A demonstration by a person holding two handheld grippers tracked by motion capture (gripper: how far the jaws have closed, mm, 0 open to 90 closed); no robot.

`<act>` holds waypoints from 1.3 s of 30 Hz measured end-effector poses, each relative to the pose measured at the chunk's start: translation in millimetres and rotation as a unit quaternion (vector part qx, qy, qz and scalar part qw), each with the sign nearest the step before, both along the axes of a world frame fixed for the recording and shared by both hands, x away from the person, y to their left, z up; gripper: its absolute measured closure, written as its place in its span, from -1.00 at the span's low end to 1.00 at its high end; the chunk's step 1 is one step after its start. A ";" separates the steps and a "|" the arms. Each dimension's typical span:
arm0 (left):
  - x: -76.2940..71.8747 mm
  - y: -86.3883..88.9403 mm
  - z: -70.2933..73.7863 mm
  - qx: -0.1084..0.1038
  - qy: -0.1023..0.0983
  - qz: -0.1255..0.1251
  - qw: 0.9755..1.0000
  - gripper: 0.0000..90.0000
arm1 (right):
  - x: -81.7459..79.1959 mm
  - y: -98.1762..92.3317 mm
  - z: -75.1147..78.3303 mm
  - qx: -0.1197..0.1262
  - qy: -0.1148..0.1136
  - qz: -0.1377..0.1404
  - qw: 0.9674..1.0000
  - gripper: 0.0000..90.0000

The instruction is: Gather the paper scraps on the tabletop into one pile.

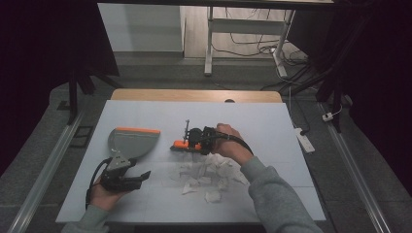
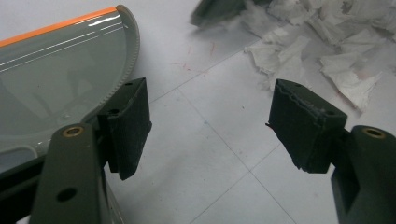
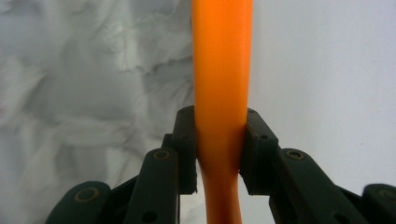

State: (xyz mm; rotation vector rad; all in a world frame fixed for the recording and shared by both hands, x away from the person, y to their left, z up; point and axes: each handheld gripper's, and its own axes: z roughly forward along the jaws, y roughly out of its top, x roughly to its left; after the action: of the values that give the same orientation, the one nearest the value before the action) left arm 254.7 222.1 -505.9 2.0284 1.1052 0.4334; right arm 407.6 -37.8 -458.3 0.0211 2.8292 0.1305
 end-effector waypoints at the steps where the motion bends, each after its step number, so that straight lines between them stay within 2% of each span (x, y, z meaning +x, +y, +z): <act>1: 0.0 -0.3 0.1 0.000 0.000 -0.001 1.000 -0.33 | -2.1 -3.0 2.2 0.002 0.007 0.001 1.000 0.57; 3: -0.1 -0.4 0.3 0.001 -0.001 -0.001 1.000 -0.33 | -5.4 -9.8 8.5 0.016 0.009 0.000 1.000 0.56; 6: 0.5 0.1 0.0 0.000 0.000 0.003 1.000 -0.33 | -6.4 -19.9 24.2 0.052 -0.010 -0.029 0.998 0.57; 8: 0.7 0.7 0.0 0.000 0.000 0.004 1.000 -0.33 | -7.6 -26.5 34.5 0.081 -0.008 -0.045 0.996 0.57; 12: 0.4 2.3 0.6 0.000 -0.002 0.006 1.000 -0.33 | -12.3 -35.8 48.1 0.122 -0.012 -0.074 0.990 0.56; 14: 0.5 3.8 1.0 0.000 -0.003 0.009 1.000 -0.33 | -16.1 -38.6 52.6 0.145 -0.006 -0.099 0.985 0.57; 17: 0.8 7.3 1.8 -0.003 -0.004 0.016 1.000 -0.33 | -22.4 -39.1 54.1 0.188 0.036 -0.136 0.972 0.56; 22: 0.1 13.8 3.1 -0.006 -0.009 0.028 1.000 -0.33 | -36.9 -29.0 46.1 0.210 0.096 -0.149 0.962 0.56; 24: -0.1 16.2 3.4 -0.007 -0.009 0.031 0.999 -0.33 | -42.2 -24.5 42.2 0.220 0.113 -0.148 0.958 0.57; 30: -0.9 24.2 10.9 -0.017 -0.020 0.049 0.998 -0.33 | -60.3 -4.0 30.2 0.227 0.155 -0.142 0.951 0.57; 35: -2.0 25.0 11.3 -0.017 -0.019 0.048 0.999 -0.33 | -69.7 17.9 14.2 0.214 0.185 -0.135 0.950 0.56; 39: -1.7 22.8 9.9 -0.016 -0.017 0.043 0.999 -0.33 | -70.1 29.8 -2.0 0.199 0.191 -0.131 0.952 0.56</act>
State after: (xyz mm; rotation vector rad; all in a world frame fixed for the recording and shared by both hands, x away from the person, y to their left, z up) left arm 253.0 244.9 -496.0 1.9442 1.1744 0.4879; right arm 337.4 -8.0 -460.3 0.5662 3.0864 0.7019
